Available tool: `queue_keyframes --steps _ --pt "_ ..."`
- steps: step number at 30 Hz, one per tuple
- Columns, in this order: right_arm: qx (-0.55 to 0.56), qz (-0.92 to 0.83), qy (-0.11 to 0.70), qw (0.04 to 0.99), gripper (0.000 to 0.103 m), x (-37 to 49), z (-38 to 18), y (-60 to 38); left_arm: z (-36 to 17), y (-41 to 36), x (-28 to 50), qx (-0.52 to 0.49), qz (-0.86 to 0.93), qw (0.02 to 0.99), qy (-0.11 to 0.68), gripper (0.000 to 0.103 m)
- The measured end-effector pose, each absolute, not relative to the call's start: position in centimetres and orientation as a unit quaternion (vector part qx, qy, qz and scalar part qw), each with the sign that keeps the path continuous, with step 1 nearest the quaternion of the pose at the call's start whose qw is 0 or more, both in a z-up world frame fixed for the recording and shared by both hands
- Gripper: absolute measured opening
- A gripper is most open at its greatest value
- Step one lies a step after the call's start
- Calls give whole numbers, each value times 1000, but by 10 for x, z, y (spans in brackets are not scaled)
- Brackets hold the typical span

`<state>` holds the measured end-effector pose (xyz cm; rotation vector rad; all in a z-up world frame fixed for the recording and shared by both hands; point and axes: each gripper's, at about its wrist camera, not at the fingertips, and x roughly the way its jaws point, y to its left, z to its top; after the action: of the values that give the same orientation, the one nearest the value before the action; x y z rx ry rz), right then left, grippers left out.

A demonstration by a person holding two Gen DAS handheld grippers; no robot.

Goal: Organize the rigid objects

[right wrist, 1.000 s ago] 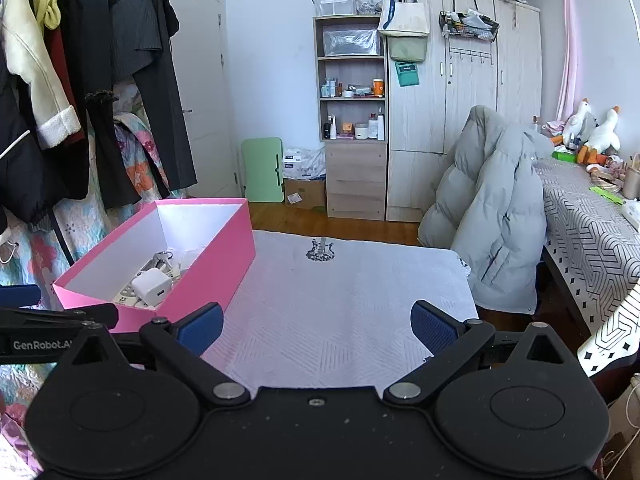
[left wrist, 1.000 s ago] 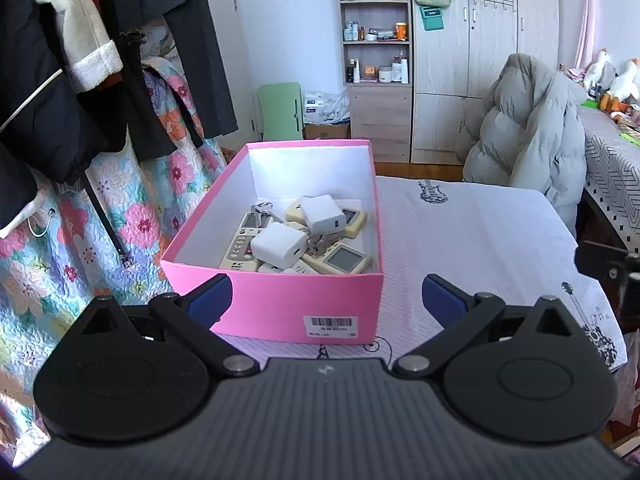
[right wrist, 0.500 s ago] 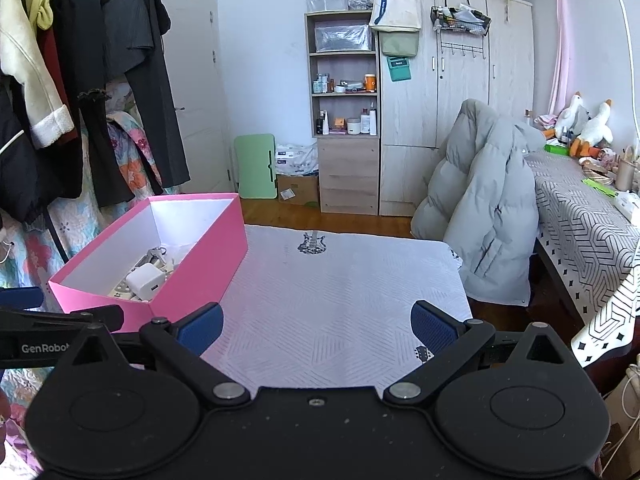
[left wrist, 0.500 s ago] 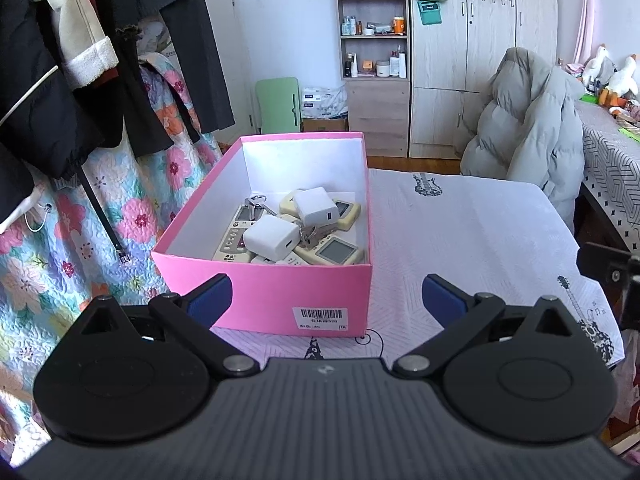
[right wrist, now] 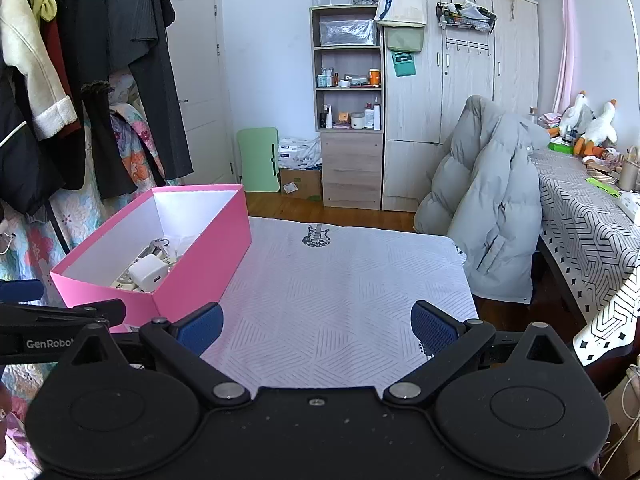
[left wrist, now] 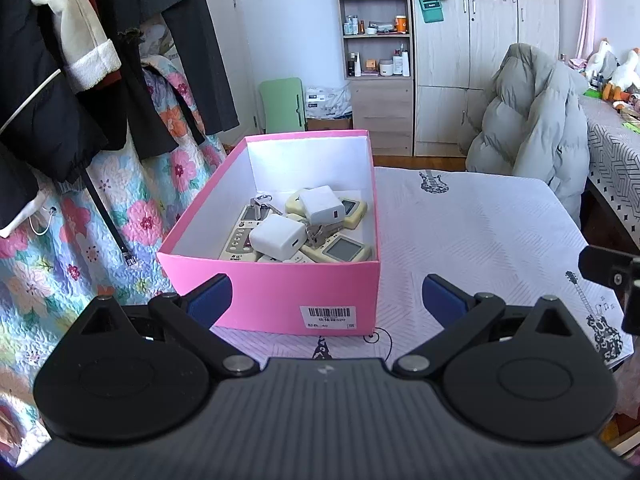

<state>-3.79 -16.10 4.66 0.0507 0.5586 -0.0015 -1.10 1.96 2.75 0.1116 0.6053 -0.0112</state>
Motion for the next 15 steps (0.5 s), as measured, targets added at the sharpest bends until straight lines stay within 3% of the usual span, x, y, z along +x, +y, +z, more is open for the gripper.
queue_keyframes --steps 15 --pt "28 -3 280 960 102 -37 43 -163 26 18 -15 68 -1 956 285 103"
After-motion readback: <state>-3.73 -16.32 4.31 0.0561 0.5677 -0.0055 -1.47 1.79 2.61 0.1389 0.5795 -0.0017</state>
